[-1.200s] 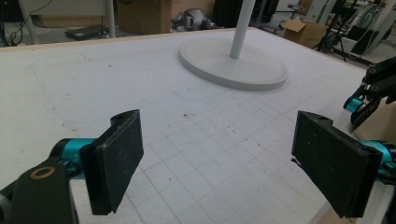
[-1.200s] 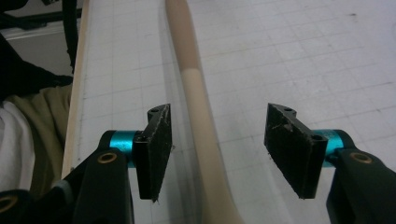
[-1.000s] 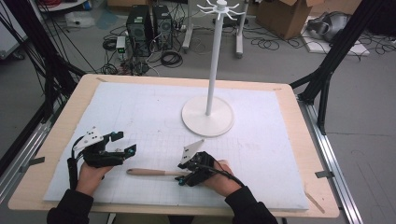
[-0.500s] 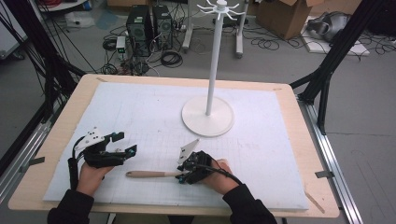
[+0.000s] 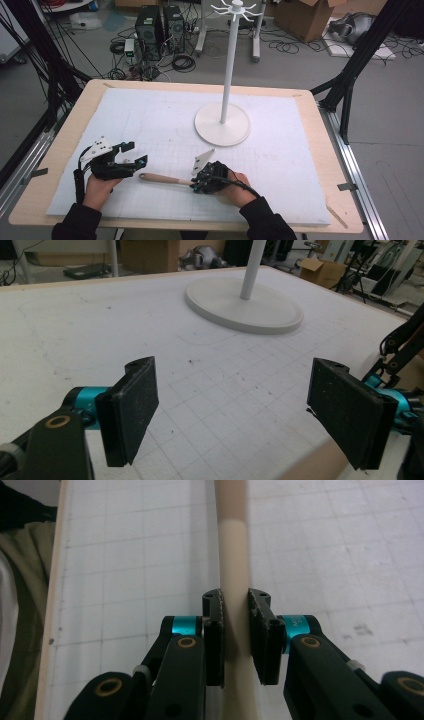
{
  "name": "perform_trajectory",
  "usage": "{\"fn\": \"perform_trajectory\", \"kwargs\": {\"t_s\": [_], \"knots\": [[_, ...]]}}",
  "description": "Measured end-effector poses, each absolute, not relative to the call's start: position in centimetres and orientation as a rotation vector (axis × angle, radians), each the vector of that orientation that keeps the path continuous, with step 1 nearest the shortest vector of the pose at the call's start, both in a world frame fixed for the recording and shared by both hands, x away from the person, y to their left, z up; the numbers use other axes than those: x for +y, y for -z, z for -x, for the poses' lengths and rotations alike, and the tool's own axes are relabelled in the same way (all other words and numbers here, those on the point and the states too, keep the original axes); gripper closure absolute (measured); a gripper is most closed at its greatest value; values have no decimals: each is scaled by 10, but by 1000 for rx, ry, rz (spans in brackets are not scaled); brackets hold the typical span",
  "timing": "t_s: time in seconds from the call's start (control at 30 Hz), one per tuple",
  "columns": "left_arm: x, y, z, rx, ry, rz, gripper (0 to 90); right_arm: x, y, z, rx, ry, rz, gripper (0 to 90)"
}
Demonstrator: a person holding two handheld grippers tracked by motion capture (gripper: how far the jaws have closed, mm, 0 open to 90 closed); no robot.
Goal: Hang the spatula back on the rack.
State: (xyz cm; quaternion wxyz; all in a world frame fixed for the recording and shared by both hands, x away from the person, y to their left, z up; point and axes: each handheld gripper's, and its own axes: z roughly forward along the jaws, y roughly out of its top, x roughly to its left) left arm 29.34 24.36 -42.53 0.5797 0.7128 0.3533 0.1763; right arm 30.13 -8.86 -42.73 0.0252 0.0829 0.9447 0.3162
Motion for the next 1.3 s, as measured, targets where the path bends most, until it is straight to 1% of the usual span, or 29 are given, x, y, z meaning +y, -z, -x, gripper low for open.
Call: {"fn": "perform_trajectory", "kwargs": {"t_s": [0.1,0.3,0.43,0.57,0.67,0.83,0.97,1.0,1.03,1.1,1.13,1.3], "knots": [[243,422,-289,816,-436,-1661,245,-95,422,-302,2890,-1043,-284,789],[239,413,-285,819,-413,-1620,308,-110,411,-304,2798,-1140,-374,788],[230,410,-283,853,-420,-1621,299,-118,405,-303,2720,-1195,-426,787],[217,408,-286,865,-393,-1635,286,-127,398,-302,2634,-1238,-474,787],[203,403,-290,852,-364,-1642,284,-130,395,-301,2594,-1260,-493,787],[178,391,-299,812,-280,-1632,270,-135,388,-294,2486,-1328,-508,786],[155,378,-305,756,-268,-1650,271,-136,384,-290,2420,-1354,-529,786],[149,374,-306,739,-269,-1650,287,-137,383,-290,2413,-1358,-544,786],[146,371,-308,733,-266,-1648,326,-139,381,-289,2380,-1356,-556,786],[139,368,-311,732,-264,-1649,333,-140,381,-289,2371,-1359,-565,786],[137,366,-313,736,-262,-1646,374,-142,379,-288,2350,-1363,-581,787],[124,357,-320,741,-259,-1651,415,-144,378,-288,2322,-1342,-616,787]]}}
